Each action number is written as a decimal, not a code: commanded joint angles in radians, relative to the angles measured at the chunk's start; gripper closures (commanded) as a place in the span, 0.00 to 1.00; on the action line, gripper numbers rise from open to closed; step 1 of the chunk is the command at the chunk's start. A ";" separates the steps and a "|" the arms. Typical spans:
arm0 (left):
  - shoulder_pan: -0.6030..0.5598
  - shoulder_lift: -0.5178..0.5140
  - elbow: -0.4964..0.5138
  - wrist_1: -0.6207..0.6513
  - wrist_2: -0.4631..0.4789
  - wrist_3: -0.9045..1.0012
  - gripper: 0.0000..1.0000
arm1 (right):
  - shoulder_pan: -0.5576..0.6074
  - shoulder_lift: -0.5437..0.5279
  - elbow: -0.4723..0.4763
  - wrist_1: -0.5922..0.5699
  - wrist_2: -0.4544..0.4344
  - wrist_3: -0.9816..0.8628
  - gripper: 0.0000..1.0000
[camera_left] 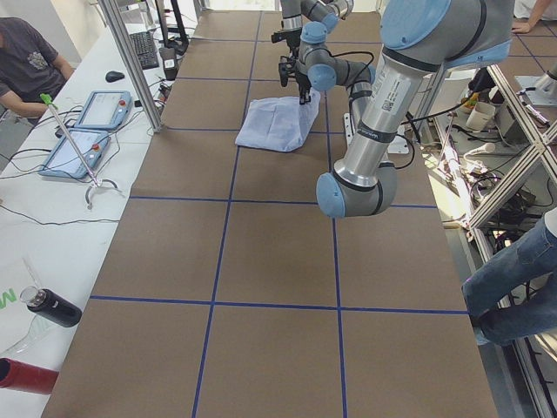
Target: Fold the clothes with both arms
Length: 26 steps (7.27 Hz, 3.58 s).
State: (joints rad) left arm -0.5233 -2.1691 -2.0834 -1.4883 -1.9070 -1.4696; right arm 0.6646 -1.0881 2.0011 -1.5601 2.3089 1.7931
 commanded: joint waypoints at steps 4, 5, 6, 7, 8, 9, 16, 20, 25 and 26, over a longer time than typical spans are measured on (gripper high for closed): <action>-0.121 -0.082 0.454 -0.400 -0.021 0.032 1.00 | 0.098 0.207 -0.422 0.017 -0.041 -0.219 1.00; -0.129 -0.116 0.532 -0.450 -0.020 0.032 1.00 | 0.102 0.226 -0.473 0.021 -0.060 -0.231 1.00; -0.132 -0.132 0.599 -0.511 -0.020 0.032 1.00 | 0.102 0.234 -0.529 0.075 -0.075 -0.232 1.00; -0.132 -0.144 0.639 -0.539 -0.018 0.031 1.00 | 0.102 0.250 -0.595 0.139 -0.078 -0.227 1.00; -0.132 -0.155 0.652 -0.540 -0.017 0.031 1.00 | 0.102 0.272 -0.634 0.156 -0.078 -0.225 1.00; -0.132 -0.155 0.652 -0.540 -0.017 0.031 1.00 | 0.102 0.278 -0.640 0.156 -0.078 -0.225 1.00; -0.211 -0.109 0.646 -0.535 -0.015 0.035 0.00 | 0.119 0.281 -0.613 0.233 -0.105 -0.276 0.00; -0.305 0.073 0.316 -0.286 -0.042 0.296 0.00 | 0.171 0.187 -0.463 0.216 -0.132 -0.451 0.00; -0.738 0.337 0.284 -0.245 -0.228 1.010 0.00 | 0.508 -0.030 -0.400 0.007 -0.043 -1.159 0.00; -0.795 0.430 0.289 -0.250 -0.225 1.205 0.00 | 0.573 -0.088 -0.387 -0.058 -0.042 -1.369 0.00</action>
State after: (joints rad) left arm -1.2238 -1.8487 -1.7973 -1.7346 -2.1128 -0.4904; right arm 1.1404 -1.1145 1.6022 -1.5204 2.2553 0.6963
